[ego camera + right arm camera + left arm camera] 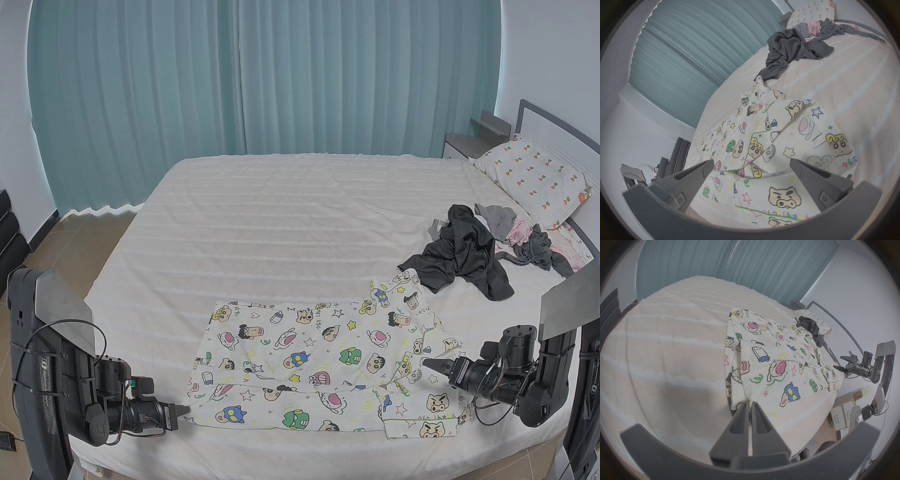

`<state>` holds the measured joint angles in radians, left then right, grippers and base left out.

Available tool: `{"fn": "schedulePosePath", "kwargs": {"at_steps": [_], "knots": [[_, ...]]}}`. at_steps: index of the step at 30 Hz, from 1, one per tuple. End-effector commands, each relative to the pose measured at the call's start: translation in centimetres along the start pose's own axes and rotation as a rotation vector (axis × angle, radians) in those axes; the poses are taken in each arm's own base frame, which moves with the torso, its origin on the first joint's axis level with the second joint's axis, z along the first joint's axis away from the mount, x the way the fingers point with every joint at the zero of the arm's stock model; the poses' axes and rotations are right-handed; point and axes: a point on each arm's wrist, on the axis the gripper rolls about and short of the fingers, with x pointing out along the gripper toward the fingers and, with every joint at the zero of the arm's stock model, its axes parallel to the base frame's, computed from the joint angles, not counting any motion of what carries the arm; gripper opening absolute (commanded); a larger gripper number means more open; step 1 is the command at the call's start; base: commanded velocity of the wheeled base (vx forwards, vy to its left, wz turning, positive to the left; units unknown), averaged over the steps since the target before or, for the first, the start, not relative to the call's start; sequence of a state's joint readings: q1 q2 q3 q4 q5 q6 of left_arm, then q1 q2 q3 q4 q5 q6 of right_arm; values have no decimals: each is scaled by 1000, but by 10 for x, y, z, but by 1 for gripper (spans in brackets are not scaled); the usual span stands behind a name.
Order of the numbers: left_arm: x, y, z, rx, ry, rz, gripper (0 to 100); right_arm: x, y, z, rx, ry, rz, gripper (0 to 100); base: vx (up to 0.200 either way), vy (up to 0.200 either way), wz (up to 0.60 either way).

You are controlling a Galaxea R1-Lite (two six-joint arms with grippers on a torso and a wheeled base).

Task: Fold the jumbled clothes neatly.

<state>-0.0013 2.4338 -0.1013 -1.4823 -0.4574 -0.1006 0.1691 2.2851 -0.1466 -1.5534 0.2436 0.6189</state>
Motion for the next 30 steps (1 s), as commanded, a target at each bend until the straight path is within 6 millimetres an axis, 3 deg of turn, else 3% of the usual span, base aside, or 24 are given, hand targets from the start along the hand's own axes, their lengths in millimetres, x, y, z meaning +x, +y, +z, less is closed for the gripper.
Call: {"fn": "schedulePosePath", "kwargs": {"at_steps": [1,9,10,16,20,30], "knots": [[1,1,0,-9,-1,3,0,-3,-11,3,-26,-9,-37,100,0,0,0],[2,1,1,-48,-6,1,0,-7,-26,-10,-127,60,-97,100,0,0,0],[2,1,1,-47,-8,-1,100,-8,-27,-11,-147,70,-100,100,0,0,0],[2,2,2,-54,-23,0,100,-4,-41,-14,-195,98,-125,100,0,0,0],[0,5,4,-129,-35,-6,100,-8,-49,-10,-197,122,-54,100,0,0,0],[-22,11,10,-301,-87,-140,100,-1,-70,-13,-231,173,20,100,0,0,0]]}}
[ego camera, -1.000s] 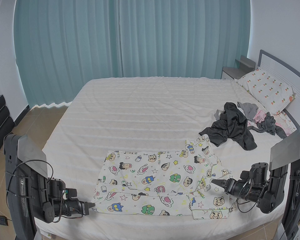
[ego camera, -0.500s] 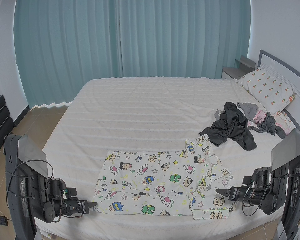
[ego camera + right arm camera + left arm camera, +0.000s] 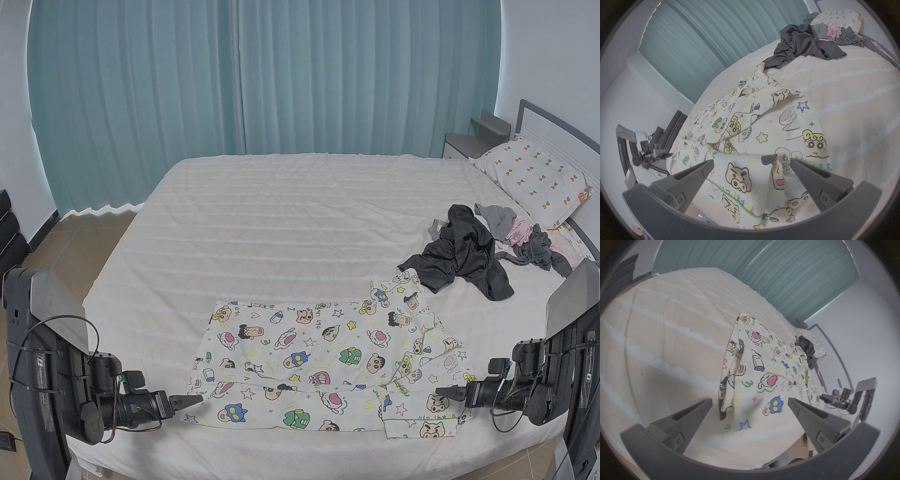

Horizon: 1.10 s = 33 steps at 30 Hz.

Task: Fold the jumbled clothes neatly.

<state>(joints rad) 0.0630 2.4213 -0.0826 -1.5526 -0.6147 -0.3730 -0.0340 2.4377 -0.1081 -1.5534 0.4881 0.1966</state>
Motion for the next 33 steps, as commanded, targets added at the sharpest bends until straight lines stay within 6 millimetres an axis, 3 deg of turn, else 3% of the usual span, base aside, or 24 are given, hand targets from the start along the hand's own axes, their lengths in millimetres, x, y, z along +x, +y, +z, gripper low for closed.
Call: {"fn": "schedulePosePath", "kwargs": {"at_steps": [1,7,8,21,33], "knots": [[-12,1,5,-21,-36,-24,100,7,-11,-7,-2,23,5,100,0,0,0],[-14,1,4,-27,-30,-26,100,7,-12,-7,-16,35,86,100,0,0,0],[-14,1,4,-26,-29,-25,100,8,-12,-8,-16,37,92,0,0,0,0],[-15,1,2,-31,-26,-23,100,7,-23,-3,3,9,146,0,0,0,0],[-15,0,2,-30,-25,-23,100,0,-29,14,7,-61,208,0,0,0,0]]}}
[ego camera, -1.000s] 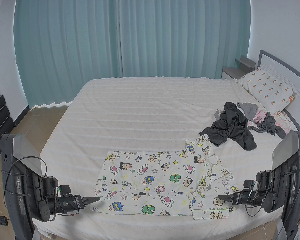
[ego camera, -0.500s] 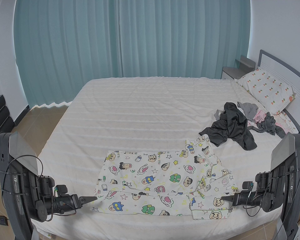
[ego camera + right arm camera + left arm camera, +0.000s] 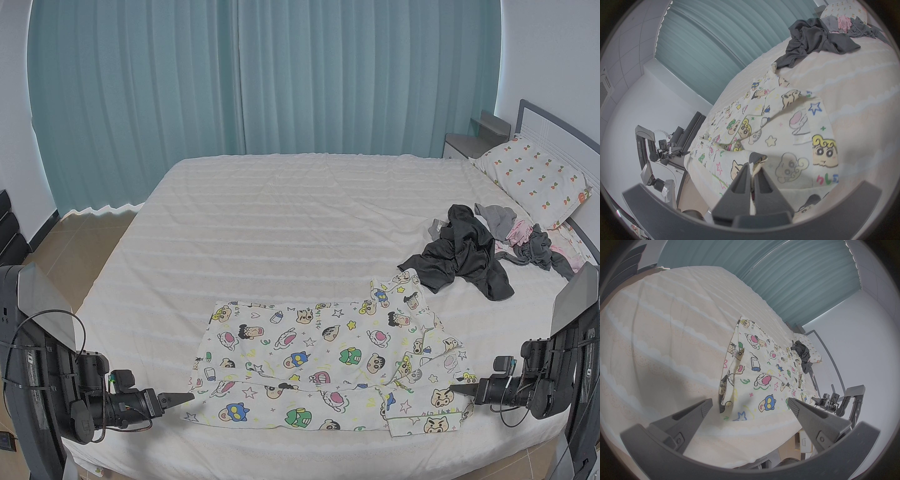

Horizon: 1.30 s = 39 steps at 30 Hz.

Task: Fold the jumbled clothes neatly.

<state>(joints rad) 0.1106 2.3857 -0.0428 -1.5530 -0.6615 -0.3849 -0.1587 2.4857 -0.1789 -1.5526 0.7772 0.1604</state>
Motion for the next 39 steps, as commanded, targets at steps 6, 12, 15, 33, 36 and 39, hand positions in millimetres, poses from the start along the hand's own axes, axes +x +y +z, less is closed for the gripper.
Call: {"fn": "schedulePosePath", "kwargs": {"at_steps": [6,12,15,33,36,39], "knots": [[0,-1,2,11,-13,-5,100,3,-3,12,14,-51,-5,0,0,0,0],[0,-1,1,10,-12,-5,100,6,-5,16,16,-64,-4,0,0,0,0],[0,-1,1,10,-12,-5,100,8,-6,18,11,-71,-3,0,0,0,0],[0,-1,2,14,-15,-4,100,19,-15,21,0,-91,-44,100,0,0,0],[1,-1,3,18,-20,-3,100,18,-14,23,-3,-98,-45,100,0,0,0],[2,-1,3,19,-20,-3,100,16,-13,24,8,-102,-45,100,0,0,0]]}}
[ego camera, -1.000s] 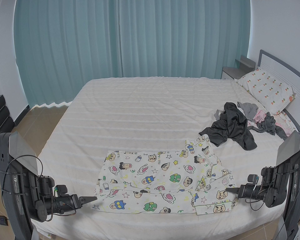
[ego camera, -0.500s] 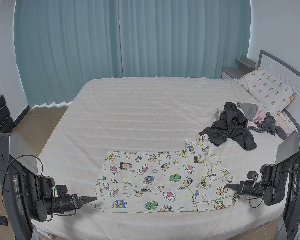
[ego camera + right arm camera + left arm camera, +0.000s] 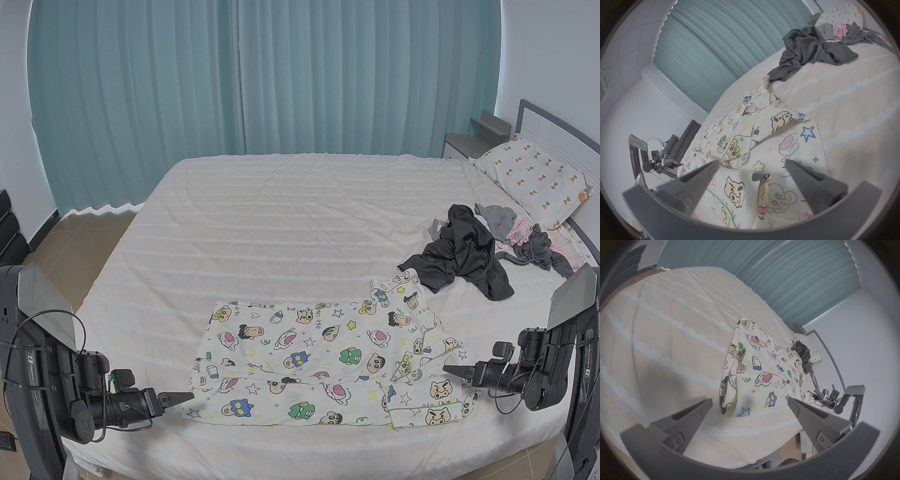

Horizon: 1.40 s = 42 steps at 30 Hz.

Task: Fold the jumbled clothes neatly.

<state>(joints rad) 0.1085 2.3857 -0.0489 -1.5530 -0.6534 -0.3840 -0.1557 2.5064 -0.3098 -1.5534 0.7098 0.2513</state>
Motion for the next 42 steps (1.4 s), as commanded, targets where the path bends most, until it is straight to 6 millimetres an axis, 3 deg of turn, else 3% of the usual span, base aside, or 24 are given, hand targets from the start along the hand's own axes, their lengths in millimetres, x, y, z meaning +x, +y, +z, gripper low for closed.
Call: {"fn": "schedulePosePath", "kwargs": {"at_steps": [1,8,17,23,37,41,42], "knots": [[1,-1,2,14,-15,-8,100,-5,4,7,16,-26,2,100,0,0,0],[1,-1,3,15,-18,-8,100,-8,7,15,78,-67,-37,100,0,0,0],[4,-3,4,2,-19,-13,100,-7,8,13,78,-63,-39,100,0,0,0],[4,-3,4,5,-19,-13,100,-8,8,14,78,-63,-39,100,200,0,0],[4,-2,4,8,-18,-11,100,-8,8,14,79,-64,-42,100,0,0,0],[12,-2,12,32,-49,-15,100,-8,8,13,81,-60,-43,100,0,0,0],[20,-2,24,57,-107,8,100,-9,9,11,84,-54,-42,100,0,0,0]]}}
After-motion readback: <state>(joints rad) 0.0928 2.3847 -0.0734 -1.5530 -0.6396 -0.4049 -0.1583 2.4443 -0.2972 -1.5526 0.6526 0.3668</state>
